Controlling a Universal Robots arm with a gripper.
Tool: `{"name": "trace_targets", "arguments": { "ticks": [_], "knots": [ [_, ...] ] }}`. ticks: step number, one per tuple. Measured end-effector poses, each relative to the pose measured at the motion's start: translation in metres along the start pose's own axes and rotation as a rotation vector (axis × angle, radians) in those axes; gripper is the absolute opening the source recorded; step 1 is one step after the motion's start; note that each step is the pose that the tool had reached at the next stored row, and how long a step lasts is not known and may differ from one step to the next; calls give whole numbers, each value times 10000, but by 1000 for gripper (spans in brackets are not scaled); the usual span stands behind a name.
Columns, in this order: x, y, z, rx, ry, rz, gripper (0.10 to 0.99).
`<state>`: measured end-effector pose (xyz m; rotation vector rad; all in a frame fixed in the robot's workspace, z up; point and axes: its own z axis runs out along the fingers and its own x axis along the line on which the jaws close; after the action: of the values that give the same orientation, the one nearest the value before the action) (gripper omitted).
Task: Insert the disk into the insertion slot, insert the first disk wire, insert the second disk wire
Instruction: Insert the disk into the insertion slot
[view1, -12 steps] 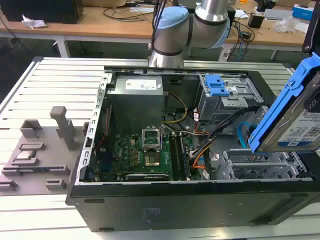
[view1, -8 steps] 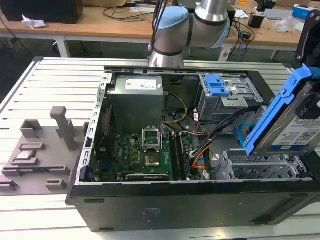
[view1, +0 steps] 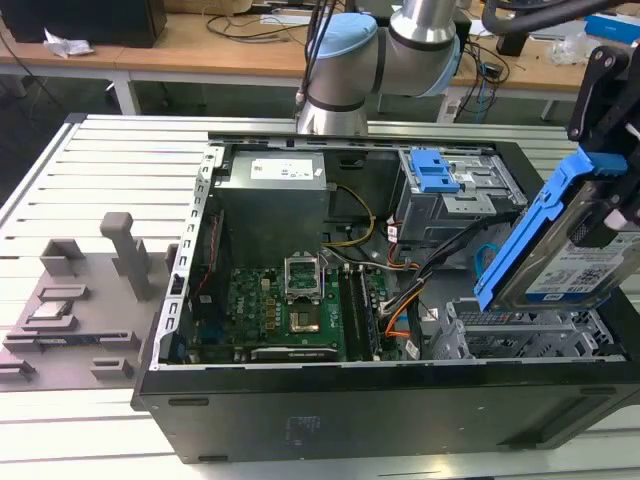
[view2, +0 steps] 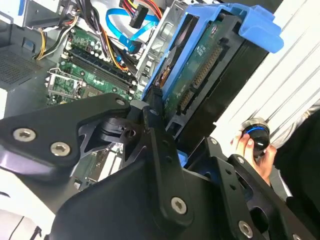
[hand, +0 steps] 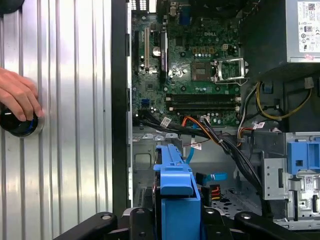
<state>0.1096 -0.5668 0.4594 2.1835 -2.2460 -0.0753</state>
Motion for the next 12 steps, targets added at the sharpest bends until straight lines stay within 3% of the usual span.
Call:
{"name": "trace_targets", "arguments": {
  "ticks": [5,12],
  "knots": [
    [-38,-3,123,8,36,243,365],
    [-52,25,195,9,26,282,365]
  ]
}}
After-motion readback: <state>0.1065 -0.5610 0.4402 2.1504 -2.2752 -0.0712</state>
